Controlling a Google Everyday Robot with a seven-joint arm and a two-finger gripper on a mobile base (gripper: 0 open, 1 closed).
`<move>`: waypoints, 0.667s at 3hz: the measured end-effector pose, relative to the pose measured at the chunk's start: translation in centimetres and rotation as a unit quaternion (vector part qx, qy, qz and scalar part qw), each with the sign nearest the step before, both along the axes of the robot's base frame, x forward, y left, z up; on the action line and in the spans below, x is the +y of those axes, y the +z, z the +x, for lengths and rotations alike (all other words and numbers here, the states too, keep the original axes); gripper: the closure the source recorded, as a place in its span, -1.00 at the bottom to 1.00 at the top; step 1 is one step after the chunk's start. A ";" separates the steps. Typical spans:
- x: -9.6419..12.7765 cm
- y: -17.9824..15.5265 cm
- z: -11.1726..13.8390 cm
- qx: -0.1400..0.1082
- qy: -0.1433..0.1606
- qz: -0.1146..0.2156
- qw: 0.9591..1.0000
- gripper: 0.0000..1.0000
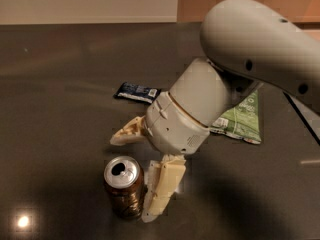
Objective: Move orange can near rxbar blueberry
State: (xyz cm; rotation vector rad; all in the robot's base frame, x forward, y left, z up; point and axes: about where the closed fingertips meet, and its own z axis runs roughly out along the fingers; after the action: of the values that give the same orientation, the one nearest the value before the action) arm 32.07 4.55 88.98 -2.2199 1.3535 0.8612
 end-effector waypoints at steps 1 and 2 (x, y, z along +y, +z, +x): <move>0.5 0.2 -0.6 0.009 0.004 0.004 1.000 -0.19; 0.9 0.7 -0.8 0.014 0.006 0.007 1.000 0.30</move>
Offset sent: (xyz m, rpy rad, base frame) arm -0.0092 0.0113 0.0099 0.0194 0.0478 0.0137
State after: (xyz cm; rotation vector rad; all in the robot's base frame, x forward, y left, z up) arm 31.24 5.46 89.65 -2.2164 1.3441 0.9050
